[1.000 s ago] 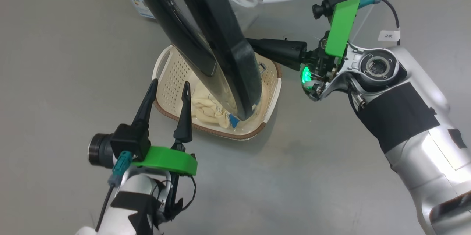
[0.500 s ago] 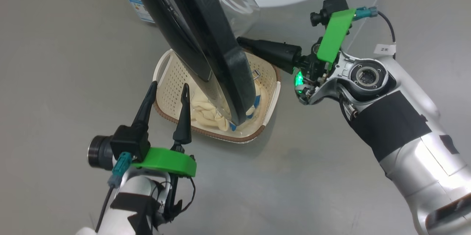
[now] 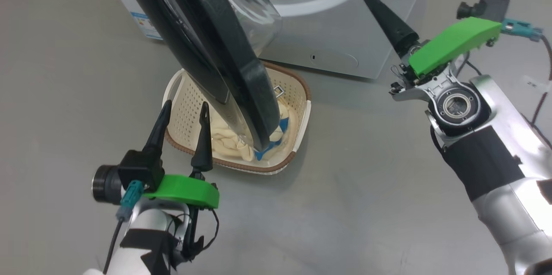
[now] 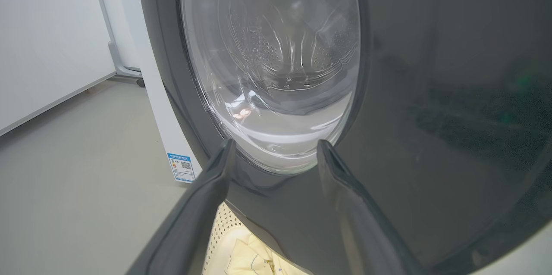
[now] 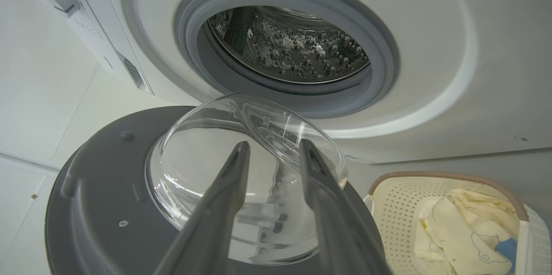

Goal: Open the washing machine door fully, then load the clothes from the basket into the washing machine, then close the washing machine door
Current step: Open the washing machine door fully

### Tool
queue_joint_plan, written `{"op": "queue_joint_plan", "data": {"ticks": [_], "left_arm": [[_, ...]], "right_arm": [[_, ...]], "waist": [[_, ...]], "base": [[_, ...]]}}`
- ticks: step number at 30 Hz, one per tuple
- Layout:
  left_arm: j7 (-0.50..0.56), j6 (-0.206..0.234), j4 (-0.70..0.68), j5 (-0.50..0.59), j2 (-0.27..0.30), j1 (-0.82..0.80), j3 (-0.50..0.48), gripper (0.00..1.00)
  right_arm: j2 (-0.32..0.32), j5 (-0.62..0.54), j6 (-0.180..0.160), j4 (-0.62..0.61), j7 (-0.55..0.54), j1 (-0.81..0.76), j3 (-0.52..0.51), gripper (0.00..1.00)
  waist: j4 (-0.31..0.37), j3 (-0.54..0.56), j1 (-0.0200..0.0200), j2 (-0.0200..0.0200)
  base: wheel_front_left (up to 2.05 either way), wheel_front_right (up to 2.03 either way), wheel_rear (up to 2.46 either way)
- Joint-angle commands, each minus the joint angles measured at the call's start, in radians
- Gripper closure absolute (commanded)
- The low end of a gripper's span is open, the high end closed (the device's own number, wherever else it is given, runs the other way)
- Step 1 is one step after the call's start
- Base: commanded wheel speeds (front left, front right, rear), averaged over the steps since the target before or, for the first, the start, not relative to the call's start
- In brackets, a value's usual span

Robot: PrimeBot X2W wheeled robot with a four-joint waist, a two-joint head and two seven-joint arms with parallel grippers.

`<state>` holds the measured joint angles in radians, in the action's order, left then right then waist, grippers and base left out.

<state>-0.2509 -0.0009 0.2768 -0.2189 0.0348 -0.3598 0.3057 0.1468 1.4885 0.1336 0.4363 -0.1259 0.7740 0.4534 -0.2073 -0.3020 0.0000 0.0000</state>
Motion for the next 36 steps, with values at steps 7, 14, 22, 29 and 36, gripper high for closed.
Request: {"op": "queue_joint_plan", "data": {"ticks": [7, 14, 22, 29, 36], "left_arm": [[-0.011, -0.009, -0.008, 0.020, 0.022, 0.023, -0.062, 0.00], [-0.011, -0.013, 0.016, 0.023, 0.030, 0.057, -0.082, 0.00], [-0.011, -0.012, 0.021, 0.019, 0.040, 0.083, -0.098, 0.00], [-0.011, -0.004, 0.020, 0.016, 0.046, 0.107, -0.109, 0.00], [-0.011, 0.000, 0.017, 0.009, 0.051, 0.130, -0.117, 0.00]], "right_arm": [[0.073, -0.300, -0.003, -0.052, 0.273, -0.074, 0.013, 0.00], [0.102, -0.726, -0.003, -0.035, 0.384, -0.181, -0.097, 0.00], [0.021, -1.056, -0.003, -0.150, 0.387, -0.364, -0.287, 0.00], [-0.020, -1.218, -0.003, -0.235, 0.362, -0.478, -0.358, 0.00], [-0.063, -1.359, -0.003, -0.351, 0.336, -0.624, -0.410, 0.00]], "waist": [[0.048, 0.050, 0.0000, 0.0000], [0.081, 0.108, 0.0000, 0.0000], [0.110, 0.137, 0.0000, 0.0000], [0.132, 0.156, 0.0000, 0.0000], [0.146, 0.178, 0.0000, 0.0000]], "base": [[0.00, 0.00, 0.00], [0.00, 0.00, 0.00], [0.00, 0.00, 0.00], [0.00, 0.00, 0.00], [0.00, 0.00, 0.00]]}}
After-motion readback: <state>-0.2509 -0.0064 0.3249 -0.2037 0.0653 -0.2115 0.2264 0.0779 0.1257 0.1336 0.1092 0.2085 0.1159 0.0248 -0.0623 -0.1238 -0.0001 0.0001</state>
